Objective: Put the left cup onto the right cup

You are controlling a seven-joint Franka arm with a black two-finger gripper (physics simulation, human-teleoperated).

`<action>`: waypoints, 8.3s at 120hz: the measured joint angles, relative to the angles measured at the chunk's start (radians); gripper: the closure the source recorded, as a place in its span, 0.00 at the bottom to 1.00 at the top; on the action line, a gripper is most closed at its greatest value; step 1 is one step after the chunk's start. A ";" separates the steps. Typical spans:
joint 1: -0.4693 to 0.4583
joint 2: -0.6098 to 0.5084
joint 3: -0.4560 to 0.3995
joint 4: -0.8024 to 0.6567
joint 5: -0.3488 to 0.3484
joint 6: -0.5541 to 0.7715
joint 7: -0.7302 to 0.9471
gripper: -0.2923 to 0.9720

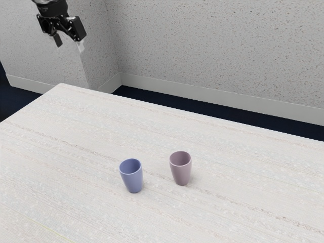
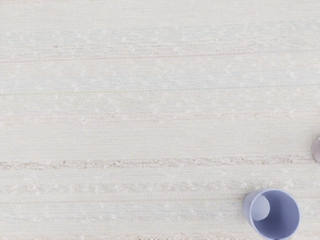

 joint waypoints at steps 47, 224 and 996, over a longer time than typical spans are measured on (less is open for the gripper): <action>0.015 0.008 -0.068 -0.051 0.070 -0.018 0.039 0.24; 0.127 -0.144 -0.241 -0.824 -0.034 0.468 -0.049 0.24; -0.042 0.442 -0.447 -0.114 0.032 0.311 -0.294 0.85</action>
